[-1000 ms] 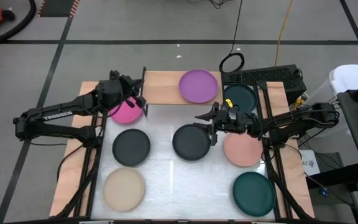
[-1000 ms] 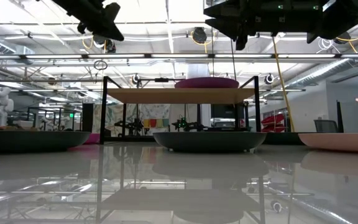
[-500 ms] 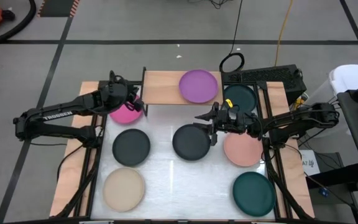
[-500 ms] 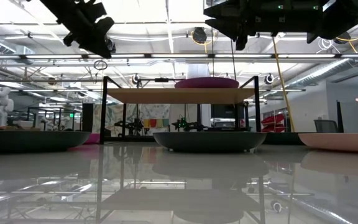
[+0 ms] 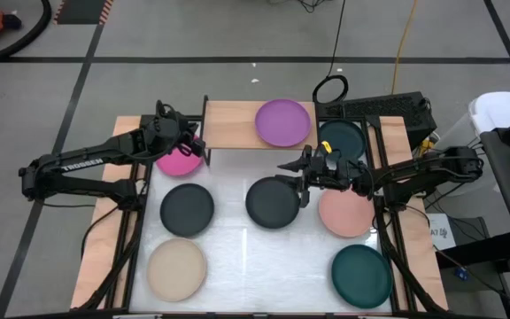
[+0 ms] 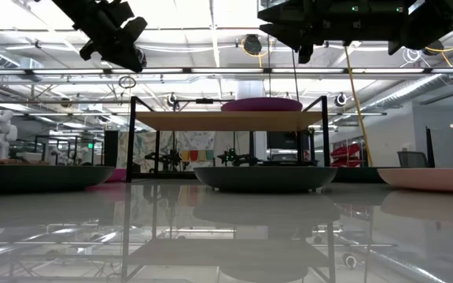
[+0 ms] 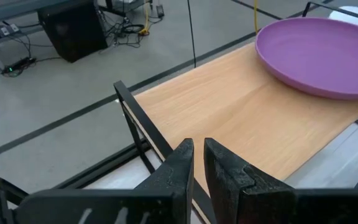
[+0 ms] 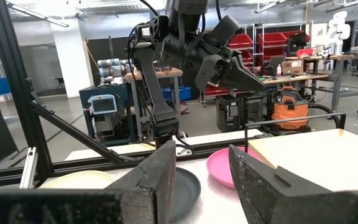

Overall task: Place and stack plates onto a shelf
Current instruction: Stack the pink plate on top of the purple plate on the shelf

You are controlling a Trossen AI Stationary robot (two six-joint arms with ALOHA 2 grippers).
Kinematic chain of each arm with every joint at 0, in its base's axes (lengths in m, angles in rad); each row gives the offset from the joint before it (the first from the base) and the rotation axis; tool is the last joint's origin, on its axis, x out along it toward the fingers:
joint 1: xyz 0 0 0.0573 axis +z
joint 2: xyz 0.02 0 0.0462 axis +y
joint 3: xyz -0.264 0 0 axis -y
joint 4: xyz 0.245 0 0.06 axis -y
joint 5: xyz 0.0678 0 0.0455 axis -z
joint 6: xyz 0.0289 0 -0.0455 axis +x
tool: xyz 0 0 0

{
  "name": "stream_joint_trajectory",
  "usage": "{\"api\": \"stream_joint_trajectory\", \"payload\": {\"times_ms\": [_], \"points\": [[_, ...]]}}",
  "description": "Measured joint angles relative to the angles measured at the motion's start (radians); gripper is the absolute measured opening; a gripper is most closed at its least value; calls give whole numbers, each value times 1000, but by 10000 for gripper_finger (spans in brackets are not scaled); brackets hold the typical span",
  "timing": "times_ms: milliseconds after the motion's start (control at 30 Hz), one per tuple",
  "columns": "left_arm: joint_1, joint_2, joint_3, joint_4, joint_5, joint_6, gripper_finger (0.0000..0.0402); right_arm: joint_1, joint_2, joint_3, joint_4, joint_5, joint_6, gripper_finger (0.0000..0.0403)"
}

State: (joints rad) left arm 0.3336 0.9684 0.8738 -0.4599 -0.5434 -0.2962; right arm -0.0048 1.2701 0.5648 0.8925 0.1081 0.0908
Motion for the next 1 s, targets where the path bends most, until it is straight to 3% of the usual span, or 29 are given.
{"api": "stream_joint_trajectory", "payload": {"times_ms": [433,700,800,1000], "points": [[0,0,0,178,5,-19,44,0,0,0,-6,0,-9,130],[0,0,0,215,36,131,44,0,0,0,-7,0,-9,130],[6,-1,0,148,23,179,44,0,0,0,-7,0,-9,130],[29,0,0,-180,-38,2,44,0,0,0,-7,0,-9,130]]}}
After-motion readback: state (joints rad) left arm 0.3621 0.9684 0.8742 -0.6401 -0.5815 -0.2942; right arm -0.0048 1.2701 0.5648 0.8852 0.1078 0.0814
